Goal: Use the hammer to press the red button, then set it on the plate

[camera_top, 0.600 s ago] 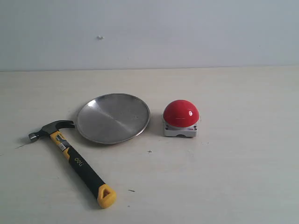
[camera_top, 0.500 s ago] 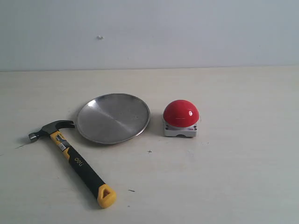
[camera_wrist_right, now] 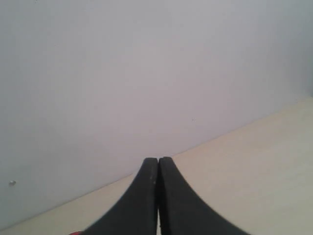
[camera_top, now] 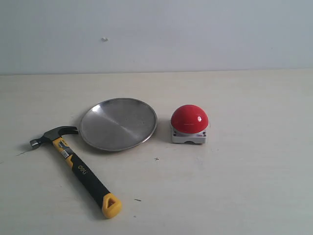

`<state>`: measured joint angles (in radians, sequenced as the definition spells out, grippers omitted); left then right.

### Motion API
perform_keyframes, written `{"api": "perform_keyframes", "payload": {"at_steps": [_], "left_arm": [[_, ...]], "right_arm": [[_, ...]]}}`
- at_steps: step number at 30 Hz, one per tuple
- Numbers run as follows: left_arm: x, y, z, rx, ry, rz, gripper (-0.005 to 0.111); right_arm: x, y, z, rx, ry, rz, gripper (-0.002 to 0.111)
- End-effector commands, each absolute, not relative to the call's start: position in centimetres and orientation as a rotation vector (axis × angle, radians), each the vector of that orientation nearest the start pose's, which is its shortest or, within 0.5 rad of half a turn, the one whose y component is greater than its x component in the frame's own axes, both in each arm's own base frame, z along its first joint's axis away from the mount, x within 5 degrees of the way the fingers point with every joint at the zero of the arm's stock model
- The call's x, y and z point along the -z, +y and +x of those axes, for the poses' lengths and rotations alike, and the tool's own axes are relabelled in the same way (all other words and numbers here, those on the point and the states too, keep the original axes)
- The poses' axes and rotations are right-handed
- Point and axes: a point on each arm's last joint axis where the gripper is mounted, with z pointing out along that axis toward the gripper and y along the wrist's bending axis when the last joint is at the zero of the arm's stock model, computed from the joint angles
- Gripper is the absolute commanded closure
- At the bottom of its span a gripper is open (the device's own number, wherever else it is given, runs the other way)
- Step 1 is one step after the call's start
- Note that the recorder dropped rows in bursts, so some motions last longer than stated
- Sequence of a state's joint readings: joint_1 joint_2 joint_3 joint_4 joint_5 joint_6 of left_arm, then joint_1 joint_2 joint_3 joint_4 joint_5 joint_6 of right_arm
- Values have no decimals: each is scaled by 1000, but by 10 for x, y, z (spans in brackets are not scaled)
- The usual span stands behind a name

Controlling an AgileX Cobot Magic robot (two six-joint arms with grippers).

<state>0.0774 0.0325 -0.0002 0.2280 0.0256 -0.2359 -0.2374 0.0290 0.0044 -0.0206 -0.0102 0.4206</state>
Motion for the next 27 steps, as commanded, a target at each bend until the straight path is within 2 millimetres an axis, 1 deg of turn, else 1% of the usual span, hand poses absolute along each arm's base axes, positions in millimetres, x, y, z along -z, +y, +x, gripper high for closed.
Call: {"api": "perform_keyframes", "payload": {"at_steps": [1, 27], "left_arm": [[-210, 5, 58, -55, 1528, -77, 107], [-210, 5, 58, -55, 1528, -77, 107]], "right_arm": [[-211, -14, 57, -123, 1437, 477, 108], [-210, -14, 57, -123, 1447, 481, 108]]}}
